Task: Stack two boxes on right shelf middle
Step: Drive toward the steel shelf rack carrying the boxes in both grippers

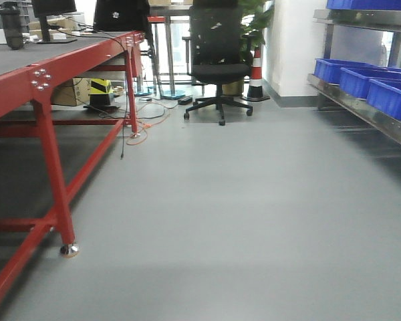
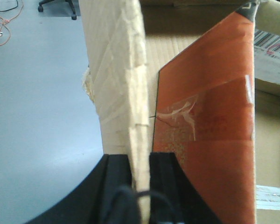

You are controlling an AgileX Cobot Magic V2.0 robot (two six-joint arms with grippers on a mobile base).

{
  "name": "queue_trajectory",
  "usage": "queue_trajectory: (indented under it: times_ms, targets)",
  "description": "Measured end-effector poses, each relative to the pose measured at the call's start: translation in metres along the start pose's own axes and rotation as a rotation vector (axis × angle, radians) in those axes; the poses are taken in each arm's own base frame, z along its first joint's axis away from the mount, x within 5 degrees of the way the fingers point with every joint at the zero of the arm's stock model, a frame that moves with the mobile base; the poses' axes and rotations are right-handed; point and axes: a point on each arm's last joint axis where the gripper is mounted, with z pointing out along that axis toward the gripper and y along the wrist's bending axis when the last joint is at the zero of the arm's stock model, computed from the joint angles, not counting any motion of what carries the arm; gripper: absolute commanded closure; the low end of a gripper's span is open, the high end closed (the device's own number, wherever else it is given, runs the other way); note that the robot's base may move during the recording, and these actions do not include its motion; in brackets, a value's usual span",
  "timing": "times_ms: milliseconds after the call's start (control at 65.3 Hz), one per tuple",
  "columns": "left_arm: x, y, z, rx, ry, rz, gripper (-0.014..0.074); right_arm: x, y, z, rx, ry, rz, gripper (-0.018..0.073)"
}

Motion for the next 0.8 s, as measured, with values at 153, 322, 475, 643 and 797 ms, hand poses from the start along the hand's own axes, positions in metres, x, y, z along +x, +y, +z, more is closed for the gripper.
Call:
queue_trajectory:
  times_ms: [153,322,475,643,797]
  targets:
    - [0.0000,0.0000,0.0000,0.000,0.000,0.000,0.0708,0.0000,0.0000,0.0000,0.000,0.000,0.000,0.0712]
    - [0.0000,0.0000,0.0000,0.000,0.000,0.000,0.0708,0.0000,0.0000,0.0000,0.000,0.000,0.000,0.0712]
    - [0.0000,0.0000,0.0000,0.000,0.000,0.000,0.0708,0.0000,0.0000,0.0000,0.000,0.000,0.000,0.0712]
    - [-0.0002,0.0000,0.0000,0.000,-0.002,0.000,0.0708,0.0000,0.0000,0.0000,0.000,0.000,0.000,0.0712]
    - [-0.0002,0.0000,0.0000,0.000,-0.002,0.000,0.0708,0.0000,0.0000,0.0000,0.000,0.000,0.000,0.0712]
